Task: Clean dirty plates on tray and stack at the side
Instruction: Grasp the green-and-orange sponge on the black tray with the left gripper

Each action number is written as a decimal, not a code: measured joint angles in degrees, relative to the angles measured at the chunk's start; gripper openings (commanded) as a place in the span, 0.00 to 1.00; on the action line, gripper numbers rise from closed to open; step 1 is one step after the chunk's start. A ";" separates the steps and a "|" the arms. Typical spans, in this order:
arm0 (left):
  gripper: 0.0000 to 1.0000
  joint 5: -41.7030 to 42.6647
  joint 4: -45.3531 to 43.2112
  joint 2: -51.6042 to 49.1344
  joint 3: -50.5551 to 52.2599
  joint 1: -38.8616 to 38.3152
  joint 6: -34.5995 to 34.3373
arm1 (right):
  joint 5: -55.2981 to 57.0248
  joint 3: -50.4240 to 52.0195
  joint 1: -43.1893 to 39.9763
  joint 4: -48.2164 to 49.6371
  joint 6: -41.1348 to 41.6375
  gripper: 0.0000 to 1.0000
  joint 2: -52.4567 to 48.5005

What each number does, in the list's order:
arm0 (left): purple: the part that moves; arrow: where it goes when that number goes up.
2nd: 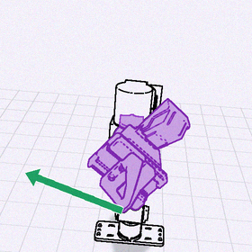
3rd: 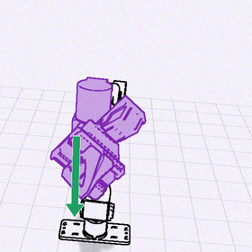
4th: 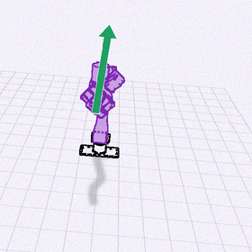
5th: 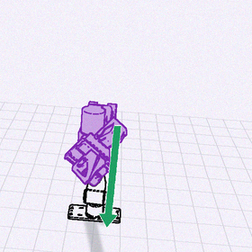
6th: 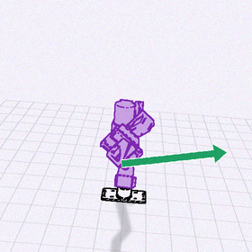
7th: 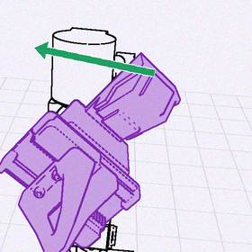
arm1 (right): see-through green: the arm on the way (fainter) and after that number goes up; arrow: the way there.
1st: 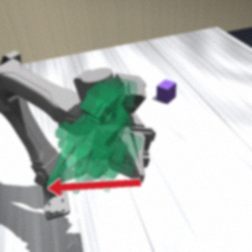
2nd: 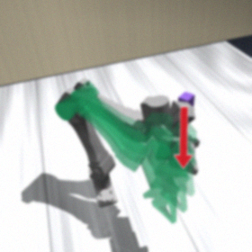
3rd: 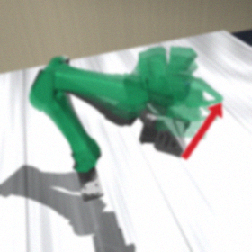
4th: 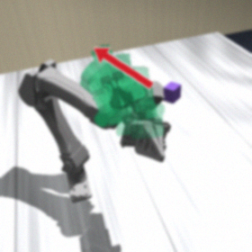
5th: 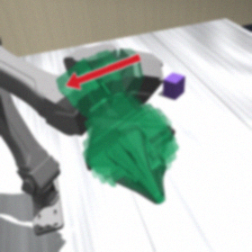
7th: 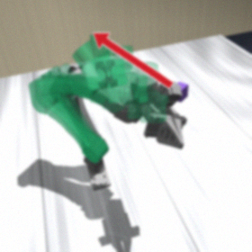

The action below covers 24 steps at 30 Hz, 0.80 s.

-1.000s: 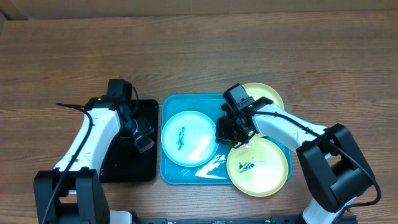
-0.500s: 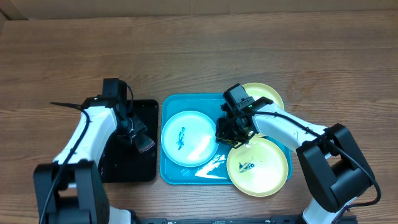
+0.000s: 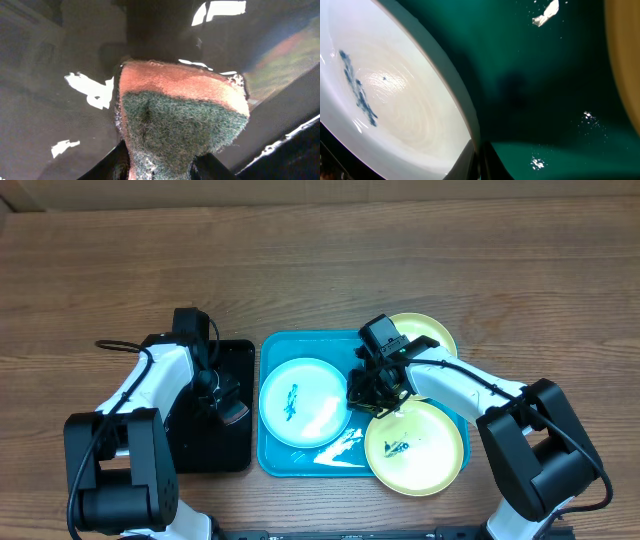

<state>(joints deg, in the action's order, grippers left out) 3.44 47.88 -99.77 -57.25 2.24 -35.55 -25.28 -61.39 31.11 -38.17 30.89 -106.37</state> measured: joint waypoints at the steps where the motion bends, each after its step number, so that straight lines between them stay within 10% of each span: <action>1: 0.41 0.20 -0.09 0.00 0.00 0.00 0.13 | 0.00 0.00 0.00 0.00 0.00 0.04 0.00; 15: 0.05 0.72 0.72 -0.02 -1.62 0.00 2.54 | 0.02 0.00 0.00 0.02 -0.02 0.04 0.00; 24: 0.04 0.98 0.72 -0.02 -1.64 0.00 2.99 | 0.00 0.00 0.00 0.04 0.00 0.04 0.00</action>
<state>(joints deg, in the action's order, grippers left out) 4.43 48.60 -99.79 -58.89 2.24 -32.56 -25.28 -61.39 31.11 -38.13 30.89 -106.37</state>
